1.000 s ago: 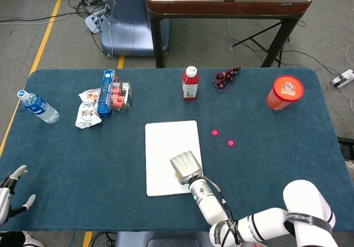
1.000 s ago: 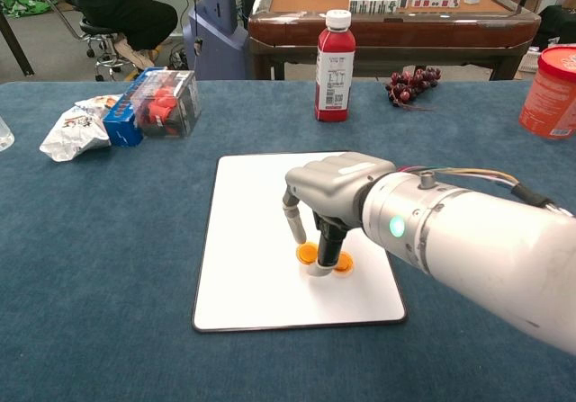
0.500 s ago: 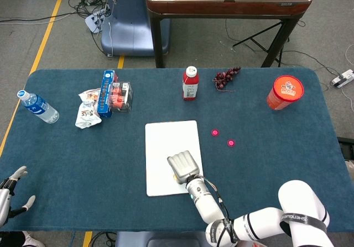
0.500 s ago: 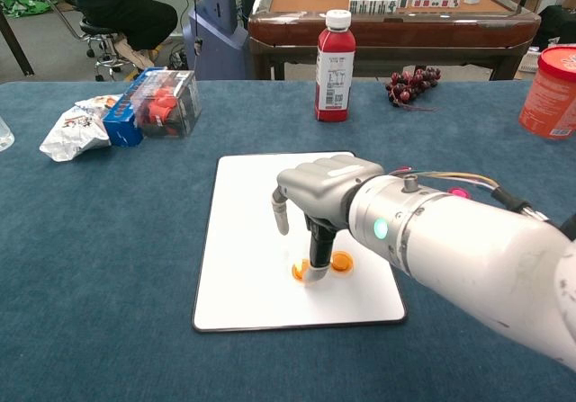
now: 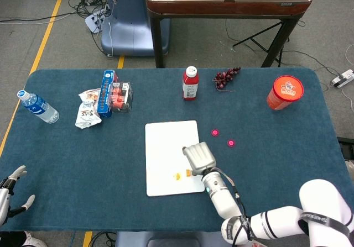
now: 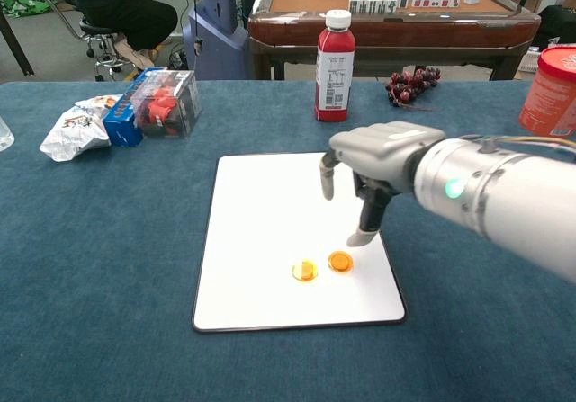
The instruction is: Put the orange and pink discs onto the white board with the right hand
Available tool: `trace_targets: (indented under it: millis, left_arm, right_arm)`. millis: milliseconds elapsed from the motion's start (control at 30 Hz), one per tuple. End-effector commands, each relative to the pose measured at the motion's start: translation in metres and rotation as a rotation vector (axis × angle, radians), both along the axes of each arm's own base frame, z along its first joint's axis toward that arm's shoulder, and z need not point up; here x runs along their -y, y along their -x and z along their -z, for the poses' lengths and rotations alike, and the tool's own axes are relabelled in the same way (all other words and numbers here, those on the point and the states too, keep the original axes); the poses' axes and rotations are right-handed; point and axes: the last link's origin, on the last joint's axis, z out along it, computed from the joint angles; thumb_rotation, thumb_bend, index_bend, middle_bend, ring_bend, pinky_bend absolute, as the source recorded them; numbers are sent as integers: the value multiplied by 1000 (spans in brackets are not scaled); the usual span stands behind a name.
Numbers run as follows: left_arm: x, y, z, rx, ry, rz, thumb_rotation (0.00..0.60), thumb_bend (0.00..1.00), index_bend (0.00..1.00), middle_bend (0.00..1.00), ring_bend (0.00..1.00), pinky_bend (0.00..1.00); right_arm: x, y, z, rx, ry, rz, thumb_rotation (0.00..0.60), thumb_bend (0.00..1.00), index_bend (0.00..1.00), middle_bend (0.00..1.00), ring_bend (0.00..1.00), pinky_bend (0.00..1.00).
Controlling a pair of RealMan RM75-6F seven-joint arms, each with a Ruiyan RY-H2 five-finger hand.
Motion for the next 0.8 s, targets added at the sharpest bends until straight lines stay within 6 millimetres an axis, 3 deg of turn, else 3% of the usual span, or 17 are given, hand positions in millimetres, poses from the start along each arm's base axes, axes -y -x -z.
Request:
trace_targets:
  millis: [33, 400, 800]
  left_arm:
    - [-2, -3, 0, -4, 0, 9, 600, 286, 139, 243, 260, 496]
    - [-8, -14, -1, -13, -6, 33, 600, 286, 139, 243, 260, 496]
    - [-6, -12, -1, -12, -13, 19, 600, 287, 139, 243, 260, 503]
  right_arm:
    - [7, 27, -24, -11, 53, 56, 600, 60, 365, 1000, 1000, 1000]
    - [35, 81, -57, -30, 137, 201, 600, 128, 368, 1000, 1000, 1000]
    - [58, 107, -47, -41, 150, 301, 600, 157, 368, 1000, 1000, 1000]
